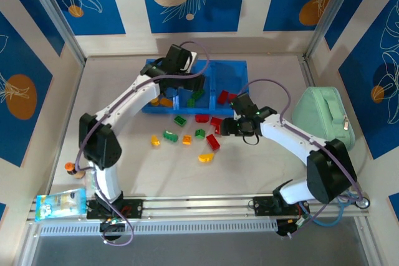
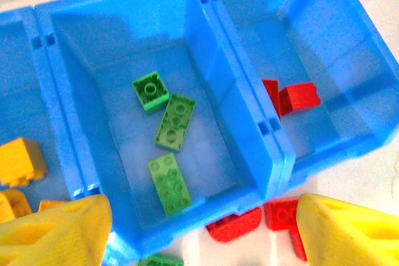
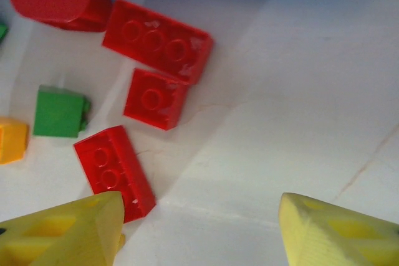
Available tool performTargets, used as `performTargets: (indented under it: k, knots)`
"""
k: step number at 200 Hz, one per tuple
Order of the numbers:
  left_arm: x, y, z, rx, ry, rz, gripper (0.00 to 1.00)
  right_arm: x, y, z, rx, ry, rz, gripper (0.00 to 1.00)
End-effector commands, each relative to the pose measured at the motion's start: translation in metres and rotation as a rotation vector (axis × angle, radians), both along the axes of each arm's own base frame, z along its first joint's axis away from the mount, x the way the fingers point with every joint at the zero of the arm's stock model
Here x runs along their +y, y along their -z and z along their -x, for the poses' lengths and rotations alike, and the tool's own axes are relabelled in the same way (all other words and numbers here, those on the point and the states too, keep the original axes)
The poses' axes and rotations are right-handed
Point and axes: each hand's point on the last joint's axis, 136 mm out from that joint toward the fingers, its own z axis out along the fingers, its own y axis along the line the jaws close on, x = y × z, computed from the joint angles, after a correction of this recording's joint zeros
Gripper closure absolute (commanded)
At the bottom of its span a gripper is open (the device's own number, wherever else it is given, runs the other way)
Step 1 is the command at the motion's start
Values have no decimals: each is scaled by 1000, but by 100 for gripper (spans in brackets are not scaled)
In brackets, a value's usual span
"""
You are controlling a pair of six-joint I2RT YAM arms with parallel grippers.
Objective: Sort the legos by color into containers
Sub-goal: Pick up the lego from the center of the table.
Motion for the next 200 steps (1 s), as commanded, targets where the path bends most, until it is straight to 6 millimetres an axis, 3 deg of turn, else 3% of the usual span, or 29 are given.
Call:
performTargets:
  k: [1, 47, 86, 139, 171, 200]
  knots:
    - [8, 7, 19, 10, -12, 25, 23, 24, -5, -2, -17, -106, 4, 32]
    - [52, 61, 70, 85, -94, -1, 23, 50, 19, 4, 49, -212, 102, 32]
    - [86, 106, 113, 158, -170, -8, 24, 54, 45, 9, 135, -234, 188, 38]
    - [115, 138, 146, 199, -239, -17, 24, 59, 69, 23, 199, -269, 252, 48]
    - [119, 140, 148, 195, -250, -29, 24, 60, 65, 21, 186, -256, 275, 66]
    - [121, 138, 147, 187, -251, -35, 25, 60, 35, 11, 122, -243, 274, 73]
